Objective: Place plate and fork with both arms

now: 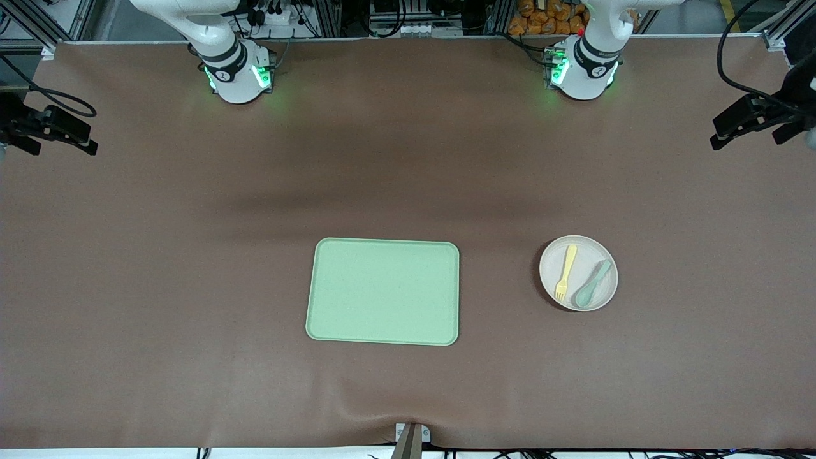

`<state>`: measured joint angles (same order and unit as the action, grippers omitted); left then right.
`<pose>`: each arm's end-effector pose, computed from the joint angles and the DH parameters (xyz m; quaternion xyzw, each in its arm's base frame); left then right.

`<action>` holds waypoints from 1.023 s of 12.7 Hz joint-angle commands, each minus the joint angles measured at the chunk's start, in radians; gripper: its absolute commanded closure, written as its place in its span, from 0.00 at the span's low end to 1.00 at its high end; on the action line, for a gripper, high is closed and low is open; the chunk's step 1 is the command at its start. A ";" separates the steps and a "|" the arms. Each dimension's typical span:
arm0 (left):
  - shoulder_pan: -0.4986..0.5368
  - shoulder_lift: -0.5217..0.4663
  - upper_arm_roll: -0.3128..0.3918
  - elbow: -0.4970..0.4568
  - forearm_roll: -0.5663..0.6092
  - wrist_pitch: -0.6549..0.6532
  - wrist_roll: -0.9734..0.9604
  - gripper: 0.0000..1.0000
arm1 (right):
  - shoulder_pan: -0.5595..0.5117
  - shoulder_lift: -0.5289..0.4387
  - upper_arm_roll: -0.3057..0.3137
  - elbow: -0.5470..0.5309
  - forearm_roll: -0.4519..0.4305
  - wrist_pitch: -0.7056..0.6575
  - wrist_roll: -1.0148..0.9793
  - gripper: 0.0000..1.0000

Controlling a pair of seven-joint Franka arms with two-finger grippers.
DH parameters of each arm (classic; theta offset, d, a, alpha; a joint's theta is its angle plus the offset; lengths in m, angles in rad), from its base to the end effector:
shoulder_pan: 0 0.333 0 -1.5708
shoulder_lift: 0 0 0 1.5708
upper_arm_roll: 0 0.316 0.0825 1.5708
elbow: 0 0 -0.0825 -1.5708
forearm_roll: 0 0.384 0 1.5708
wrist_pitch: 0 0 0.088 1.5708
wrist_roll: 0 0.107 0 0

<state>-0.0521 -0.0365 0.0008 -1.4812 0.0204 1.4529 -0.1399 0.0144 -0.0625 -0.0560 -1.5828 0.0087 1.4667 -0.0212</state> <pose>0.5298 -0.0248 0.6757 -0.9989 -0.0455 -0.0050 0.0097 0.5237 -0.0218 0.6437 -0.9996 0.0098 0.0266 0.0069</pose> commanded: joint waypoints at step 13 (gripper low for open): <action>0.006 0.180 0.010 -0.456 0.000 0.663 0.083 0.00 | -0.031 0.030 0.002 -0.025 0.016 -0.037 0.007 0.00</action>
<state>-0.0438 0.1561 0.0132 -1.8170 0.0203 1.9652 -0.0606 -0.0232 -0.0381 -0.0584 -1.5980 0.0144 1.4394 -0.0147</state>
